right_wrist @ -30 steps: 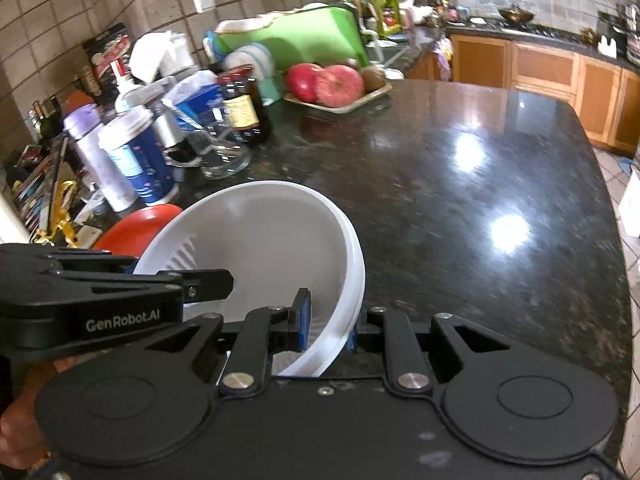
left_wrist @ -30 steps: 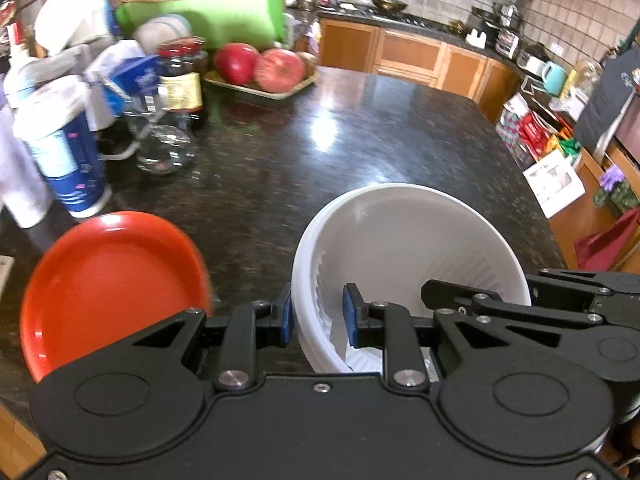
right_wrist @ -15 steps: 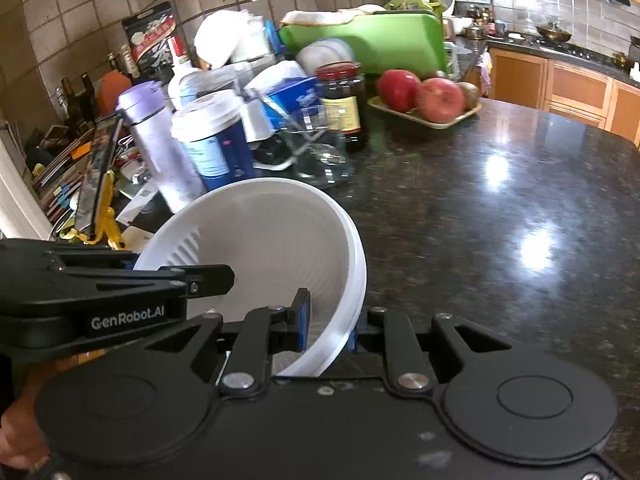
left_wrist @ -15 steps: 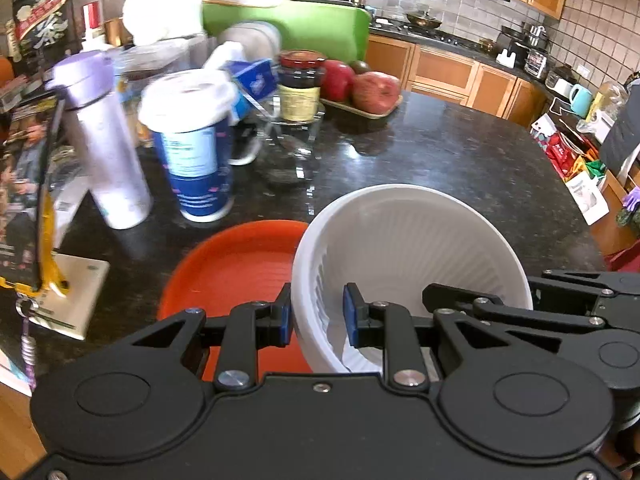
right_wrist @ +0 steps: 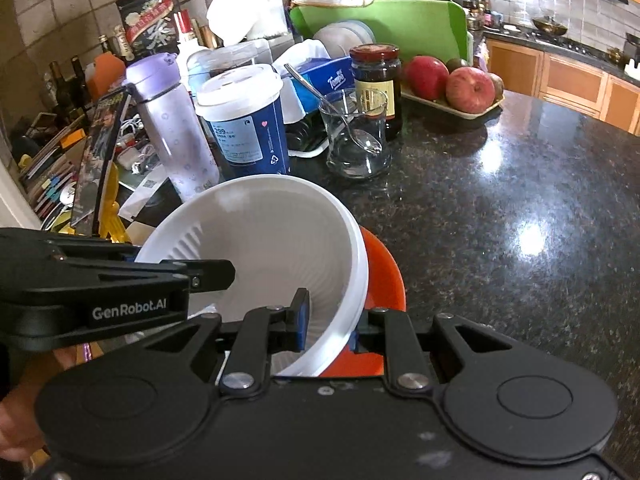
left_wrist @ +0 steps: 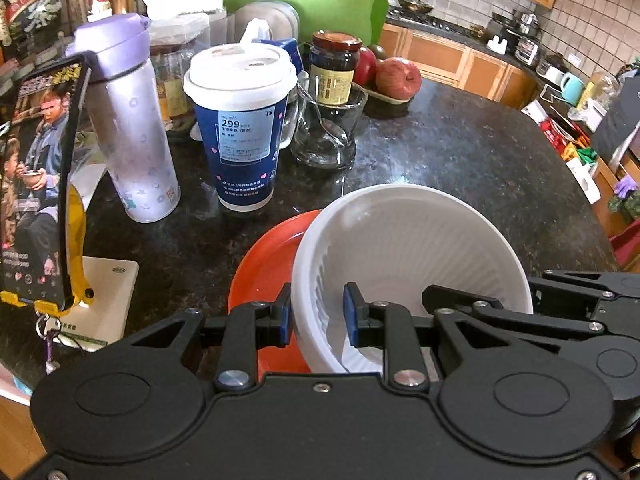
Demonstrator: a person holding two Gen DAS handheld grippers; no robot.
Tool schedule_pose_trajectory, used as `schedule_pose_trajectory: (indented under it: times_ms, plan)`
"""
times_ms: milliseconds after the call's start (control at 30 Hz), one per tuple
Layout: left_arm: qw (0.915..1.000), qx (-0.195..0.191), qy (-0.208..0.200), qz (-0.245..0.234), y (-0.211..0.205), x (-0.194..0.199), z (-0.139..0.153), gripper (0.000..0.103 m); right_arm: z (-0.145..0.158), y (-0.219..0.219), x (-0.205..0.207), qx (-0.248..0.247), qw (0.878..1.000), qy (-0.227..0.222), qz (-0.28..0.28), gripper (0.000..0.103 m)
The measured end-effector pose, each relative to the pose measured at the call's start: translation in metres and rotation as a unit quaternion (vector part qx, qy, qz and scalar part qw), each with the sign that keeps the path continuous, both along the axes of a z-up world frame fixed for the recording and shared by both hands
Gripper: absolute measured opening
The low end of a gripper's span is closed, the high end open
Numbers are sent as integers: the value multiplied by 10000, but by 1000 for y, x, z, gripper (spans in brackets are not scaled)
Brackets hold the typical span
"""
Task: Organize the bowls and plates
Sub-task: 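Bring the bowl stack over the orange plate stack with the left gripper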
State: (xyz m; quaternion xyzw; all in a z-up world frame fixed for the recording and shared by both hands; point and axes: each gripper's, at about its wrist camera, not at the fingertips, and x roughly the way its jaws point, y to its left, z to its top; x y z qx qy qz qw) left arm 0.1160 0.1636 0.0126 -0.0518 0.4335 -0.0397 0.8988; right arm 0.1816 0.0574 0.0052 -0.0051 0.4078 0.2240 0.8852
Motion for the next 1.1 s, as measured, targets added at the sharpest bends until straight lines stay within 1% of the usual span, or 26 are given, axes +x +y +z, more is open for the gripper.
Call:
schedule_pose_trajectory:
  times_ms: [167,433,567,867,1100]
  plan:
    - [9998,-92,92,-155,11,9,-6,32,-4,7,2,-43,9999,65,-131,21]
    - [9994,-133,152,-293,19,16,-12,33,-8,13,7,-57,9995,173,-260,23]
    - [9997,-87,20,-248,21,15,-10,33,-9,12,9,-55,9994,178,-292,30]
    - [9996,-101,57,-268,22,17,-11,33,-9,11,11,-57,9995,137,-273,30]
    - [9998,-138,26,-151,26,17,-10,33,-13,10,17,-51,9993,197,-306,30]
